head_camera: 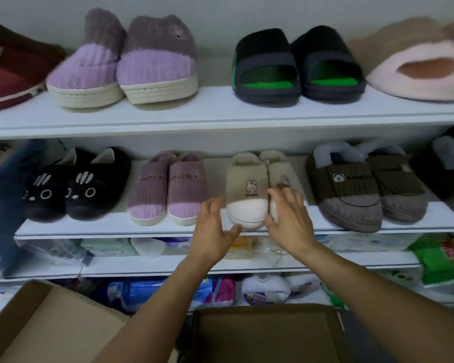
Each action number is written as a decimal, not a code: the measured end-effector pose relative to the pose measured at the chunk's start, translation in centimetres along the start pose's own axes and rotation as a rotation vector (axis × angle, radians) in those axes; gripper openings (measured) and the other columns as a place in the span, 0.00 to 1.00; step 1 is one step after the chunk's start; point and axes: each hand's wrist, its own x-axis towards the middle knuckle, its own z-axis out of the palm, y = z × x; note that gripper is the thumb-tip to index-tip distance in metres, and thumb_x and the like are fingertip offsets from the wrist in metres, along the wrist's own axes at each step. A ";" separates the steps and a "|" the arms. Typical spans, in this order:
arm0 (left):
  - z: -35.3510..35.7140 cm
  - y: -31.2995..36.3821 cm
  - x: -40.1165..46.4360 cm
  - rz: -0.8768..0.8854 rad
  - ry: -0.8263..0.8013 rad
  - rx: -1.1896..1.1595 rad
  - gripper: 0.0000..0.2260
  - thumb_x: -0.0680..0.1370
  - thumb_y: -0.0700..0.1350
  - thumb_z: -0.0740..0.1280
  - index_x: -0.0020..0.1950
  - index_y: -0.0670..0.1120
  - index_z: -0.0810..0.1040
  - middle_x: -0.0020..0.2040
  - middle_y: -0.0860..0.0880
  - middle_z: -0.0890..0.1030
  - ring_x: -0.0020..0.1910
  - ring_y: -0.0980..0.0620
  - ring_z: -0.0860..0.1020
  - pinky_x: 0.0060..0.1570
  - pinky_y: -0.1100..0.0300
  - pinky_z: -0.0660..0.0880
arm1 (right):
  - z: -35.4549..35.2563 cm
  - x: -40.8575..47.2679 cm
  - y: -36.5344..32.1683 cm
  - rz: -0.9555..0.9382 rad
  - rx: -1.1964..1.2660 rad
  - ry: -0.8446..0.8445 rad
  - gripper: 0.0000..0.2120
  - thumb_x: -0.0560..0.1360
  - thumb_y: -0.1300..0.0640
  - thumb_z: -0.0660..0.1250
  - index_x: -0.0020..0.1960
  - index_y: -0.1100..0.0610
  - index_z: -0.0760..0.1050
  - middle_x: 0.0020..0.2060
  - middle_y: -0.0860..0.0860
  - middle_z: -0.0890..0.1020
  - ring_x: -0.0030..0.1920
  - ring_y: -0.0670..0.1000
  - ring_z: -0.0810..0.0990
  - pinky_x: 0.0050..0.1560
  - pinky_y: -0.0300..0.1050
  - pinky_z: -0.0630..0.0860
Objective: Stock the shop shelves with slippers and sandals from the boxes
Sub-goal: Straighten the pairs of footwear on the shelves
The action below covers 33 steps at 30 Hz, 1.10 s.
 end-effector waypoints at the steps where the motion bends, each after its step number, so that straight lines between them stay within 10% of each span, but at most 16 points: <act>1: 1.1 0.5 0.2 -0.023 -0.002 -0.003 0.33 0.72 0.49 0.73 0.73 0.44 0.62 0.70 0.44 0.64 0.68 0.46 0.66 0.63 0.62 0.63 | -0.3 0.2 1.4 0.029 -0.006 -0.012 0.28 0.72 0.56 0.67 0.70 0.55 0.64 0.66 0.57 0.67 0.67 0.58 0.63 0.64 0.50 0.66; 20: 5.6 1.6 3.9 -0.203 -0.033 0.040 0.37 0.69 0.51 0.75 0.74 0.52 0.61 0.70 0.46 0.61 0.67 0.44 0.68 0.69 0.55 0.65 | 0.1 3.1 6.2 0.220 0.087 -0.273 0.41 0.72 0.45 0.69 0.77 0.46 0.49 0.70 0.59 0.62 0.68 0.61 0.66 0.65 0.52 0.69; 33: 3.2 7.0 -0.9 0.087 0.053 0.057 0.18 0.75 0.48 0.69 0.65 0.52 0.74 0.62 0.51 0.74 0.60 0.50 0.73 0.56 0.60 0.69 | -5.3 -3.3 8.9 -0.112 -0.122 -0.050 0.16 0.73 0.58 0.65 0.61 0.53 0.76 0.66 0.53 0.72 0.63 0.57 0.72 0.50 0.51 0.77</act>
